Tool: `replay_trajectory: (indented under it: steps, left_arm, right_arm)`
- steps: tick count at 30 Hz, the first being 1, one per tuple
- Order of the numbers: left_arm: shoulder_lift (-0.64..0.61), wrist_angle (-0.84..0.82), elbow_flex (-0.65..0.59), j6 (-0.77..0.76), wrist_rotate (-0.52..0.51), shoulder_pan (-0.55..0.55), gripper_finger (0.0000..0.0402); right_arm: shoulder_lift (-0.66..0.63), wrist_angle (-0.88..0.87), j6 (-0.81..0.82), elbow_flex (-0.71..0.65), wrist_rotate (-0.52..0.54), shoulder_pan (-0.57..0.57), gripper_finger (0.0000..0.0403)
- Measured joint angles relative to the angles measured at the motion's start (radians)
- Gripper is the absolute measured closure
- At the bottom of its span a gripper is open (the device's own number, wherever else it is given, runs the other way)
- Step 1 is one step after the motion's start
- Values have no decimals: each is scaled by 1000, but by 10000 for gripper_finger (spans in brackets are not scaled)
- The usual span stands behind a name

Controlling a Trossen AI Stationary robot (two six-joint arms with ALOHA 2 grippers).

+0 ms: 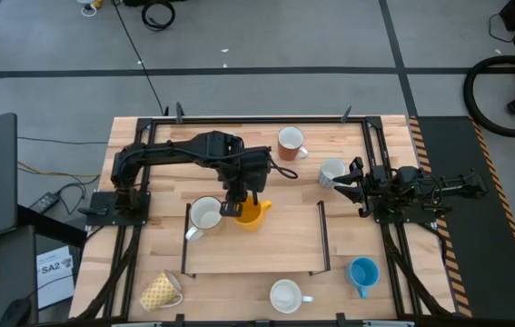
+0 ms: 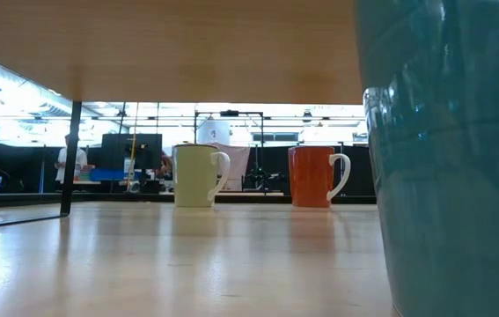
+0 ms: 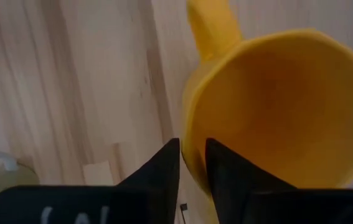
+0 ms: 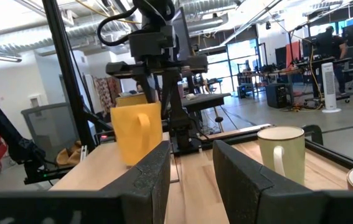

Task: Place coffee mugs
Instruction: Put the yellow mug on the shelf

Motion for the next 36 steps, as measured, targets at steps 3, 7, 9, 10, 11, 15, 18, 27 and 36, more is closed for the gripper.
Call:
replay_trajectory:
  steps: [3, 7, 9, 10, 11, 15, 18, 27, 36]
  left_arm:
    - [0, 0, 0, 0, -9, -6, 303]
    - [0, 7, 0, 0, -23, -15, 283]
    - [0, 8, 0, 1, -44, -18, 272]
    - [-1, 8, 0, 0, -54, -18, 266]
    - [-1, 8, 0, -1, -64, -18, 261]
    - [-2, 8, 2, -37, -84, -16, 243]
    - [-2, 4, 2, -119, -84, -12, 240]
    - [-2, -35, 2, -358, -81, -10, 239]
    - [-3, -59, 2, -560, -26, -10, 239]
  right_arm:
    - [0, 0, 0, 0, 0, 0, 275]
    - [0, 0, 0, 0, 0, 0, 275]
    - [0, 0, 0, 0, 0, 0, 275]
    - [0, 0, 0, 0, 0, 0, 275]
    - [0, 0, 0, 0, 0, 0, 275]
    - [0, 0, 0, 0, 0, 0, 275]
    - [0, 0, 0, 0, 0, 0, 275]
    - [0, 0, 0, 0, 0, 0, 275]
    - [0, 0, 0, 0, 0, 0, 275]
